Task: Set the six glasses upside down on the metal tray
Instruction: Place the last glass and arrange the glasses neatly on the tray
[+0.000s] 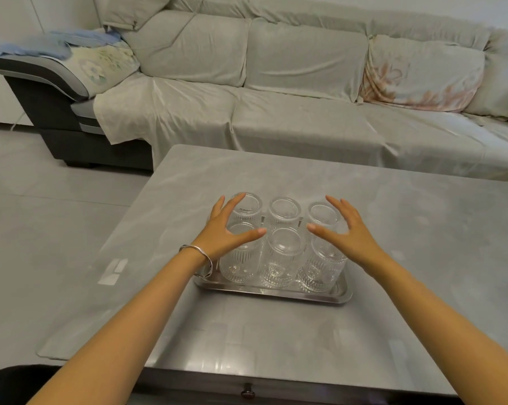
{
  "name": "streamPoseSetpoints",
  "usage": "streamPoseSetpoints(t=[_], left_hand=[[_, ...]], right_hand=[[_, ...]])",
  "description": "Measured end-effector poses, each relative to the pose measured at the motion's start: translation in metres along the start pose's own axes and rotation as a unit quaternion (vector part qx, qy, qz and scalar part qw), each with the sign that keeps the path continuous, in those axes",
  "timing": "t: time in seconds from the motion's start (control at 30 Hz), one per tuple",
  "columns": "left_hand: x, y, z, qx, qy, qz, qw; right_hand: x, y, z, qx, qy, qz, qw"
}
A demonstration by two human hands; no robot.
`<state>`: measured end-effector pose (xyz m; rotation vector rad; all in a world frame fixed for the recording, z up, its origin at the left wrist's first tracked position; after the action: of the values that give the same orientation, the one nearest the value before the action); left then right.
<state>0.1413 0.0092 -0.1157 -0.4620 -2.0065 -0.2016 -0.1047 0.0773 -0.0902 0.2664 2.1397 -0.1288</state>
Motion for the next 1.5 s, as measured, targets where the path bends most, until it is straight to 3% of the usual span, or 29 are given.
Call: streamPoseSetpoints(t=[0.1, 0.23, 0.63, 0.73, 0.83, 0.93, 1.03, 1.5], left_hand=[[0.0, -0.01, 0.004, -0.016, -0.025, -0.004, 1.0], [-0.005, -0.014, 0.007, -0.005, -0.029, -0.016, 0.999], [-0.004, -0.013, 0.005, -0.006, -0.041, -0.027, 0.999], [0.002, -0.007, 0.002, -0.016, -0.058, -0.024, 0.998], [0.015, 0.001, -0.003, -0.032, -0.106, 0.021, 0.994], [0.024, 0.007, 0.003, -0.089, -0.264, 0.084, 0.957], [0.021, 0.009, 0.014, -0.134, -0.386, 0.103, 0.907], [0.014, 0.005, 0.016, -0.136, -0.406, 0.108, 0.897]], right_hand=[[0.016, 0.003, 0.009, -0.031, -0.051, 0.023, 0.998], [0.023, 0.001, 0.016, -0.013, -0.09, 0.023, 0.996], [0.024, -0.002, 0.019, -0.016, -0.11, 0.029, 0.993], [0.018, -0.002, 0.015, -0.028, -0.04, 0.008, 0.999], [0.0, 0.004, 0.008, -0.024, 0.079, -0.078, 0.994], [-0.015, 0.013, 0.013, -0.087, 0.245, -0.188, 0.947], [-0.008, 0.014, 0.02, -0.144, 0.379, -0.201, 0.892], [0.001, 0.013, 0.028, -0.118, 0.387, -0.196, 0.893]])
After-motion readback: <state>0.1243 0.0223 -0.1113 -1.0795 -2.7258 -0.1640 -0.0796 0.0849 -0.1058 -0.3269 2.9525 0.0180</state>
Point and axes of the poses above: each hand's wrist, its own y-axis away from the middle knuckle, its own z-axis out of the palm, x = y × z, the point moved 6 cm from there along -y, towards the middle knuckle, and after that the axes turned 2 degrees about z, right-handed, at the moved point
